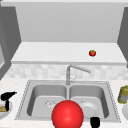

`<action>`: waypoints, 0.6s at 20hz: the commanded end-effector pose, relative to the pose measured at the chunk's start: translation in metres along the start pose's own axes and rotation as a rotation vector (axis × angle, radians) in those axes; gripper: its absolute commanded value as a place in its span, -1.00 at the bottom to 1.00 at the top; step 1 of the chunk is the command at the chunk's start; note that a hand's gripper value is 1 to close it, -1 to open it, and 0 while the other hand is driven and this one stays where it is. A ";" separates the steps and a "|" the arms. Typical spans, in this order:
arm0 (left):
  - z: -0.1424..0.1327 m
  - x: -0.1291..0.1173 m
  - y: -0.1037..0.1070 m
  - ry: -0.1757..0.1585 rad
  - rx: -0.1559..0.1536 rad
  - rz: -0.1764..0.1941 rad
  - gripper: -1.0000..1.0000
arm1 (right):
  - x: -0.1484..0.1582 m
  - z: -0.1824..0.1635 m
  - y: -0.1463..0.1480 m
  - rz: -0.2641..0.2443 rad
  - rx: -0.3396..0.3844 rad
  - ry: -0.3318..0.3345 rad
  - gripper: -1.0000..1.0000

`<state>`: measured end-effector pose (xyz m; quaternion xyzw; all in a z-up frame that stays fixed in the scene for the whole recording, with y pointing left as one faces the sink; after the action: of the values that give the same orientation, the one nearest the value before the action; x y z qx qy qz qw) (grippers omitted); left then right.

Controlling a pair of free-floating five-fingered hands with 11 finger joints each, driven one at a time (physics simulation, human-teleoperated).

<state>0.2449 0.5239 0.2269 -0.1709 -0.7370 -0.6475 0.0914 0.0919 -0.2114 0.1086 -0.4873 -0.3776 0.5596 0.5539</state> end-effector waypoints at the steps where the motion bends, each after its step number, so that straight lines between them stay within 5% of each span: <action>1: -0.016 0.003 0.000 0.004 -0.028 -0.023 -1.00 | 0.000 0.000 0.000 0.000 0.000 0.000 0.00; 3: -0.018 0.012 -0.004 -0.040 -0.040 -0.031 -1.00 | 0.000 0.000 0.000 0.000 0.000 0.000 0.00; 4: -0.011 0.006 -0.003 -0.001 -0.001 -0.001 -1.00 | 0.000 0.000 0.000 0.000 0.000 0.000 0.00; 9: -0.012 0.012 -0.011 -0.002 0.002 0.012 -1.00 | 0.000 0.000 0.000 0.000 0.000 0.000 0.00; 12: -0.037 0.015 -0.007 0.004 -0.061 -0.026 -1.00 | 0.000 0.000 0.000 0.000 0.000 0.000 0.00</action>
<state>0.2312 0.5057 0.2285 -0.1691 -0.7362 -0.6487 0.0928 0.0919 -0.2114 0.1086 -0.4873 -0.3776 0.5596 0.5539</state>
